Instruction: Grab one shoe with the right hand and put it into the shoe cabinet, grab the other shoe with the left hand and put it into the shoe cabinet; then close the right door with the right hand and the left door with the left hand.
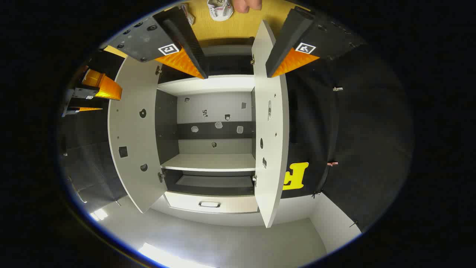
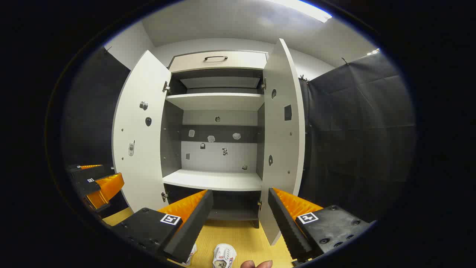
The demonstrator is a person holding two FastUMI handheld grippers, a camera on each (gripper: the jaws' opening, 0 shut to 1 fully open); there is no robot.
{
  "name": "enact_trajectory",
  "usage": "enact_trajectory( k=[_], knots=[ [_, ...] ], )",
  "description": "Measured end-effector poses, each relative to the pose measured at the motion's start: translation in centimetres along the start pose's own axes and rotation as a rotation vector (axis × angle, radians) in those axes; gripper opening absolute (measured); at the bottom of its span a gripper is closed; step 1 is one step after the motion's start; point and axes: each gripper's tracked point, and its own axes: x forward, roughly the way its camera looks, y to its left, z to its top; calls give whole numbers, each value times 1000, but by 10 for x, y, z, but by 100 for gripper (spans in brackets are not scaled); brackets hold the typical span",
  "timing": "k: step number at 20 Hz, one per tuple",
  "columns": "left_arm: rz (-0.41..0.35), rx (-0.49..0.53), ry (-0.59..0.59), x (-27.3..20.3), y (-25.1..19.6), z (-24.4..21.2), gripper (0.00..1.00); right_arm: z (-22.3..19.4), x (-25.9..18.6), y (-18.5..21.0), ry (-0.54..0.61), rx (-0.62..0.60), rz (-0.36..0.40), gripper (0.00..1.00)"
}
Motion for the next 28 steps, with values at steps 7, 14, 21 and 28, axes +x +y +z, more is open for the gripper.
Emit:
enact_trajectory(
  k=[7,14,21,28],
  knots=[
    [10,0,21,-2,3,-6,97,-2,-2,0,15,-1,4,98],
    [21,-11,27,-1,5,-8,97,-2,-2,1,17,-9,8,98],
    [32,1,5,-2,12,-6,97,-19,-3,9,54,0,23,98],
    [62,14,22,-6,23,-23,97,-119,-19,49,265,45,108,98]
  ],
)
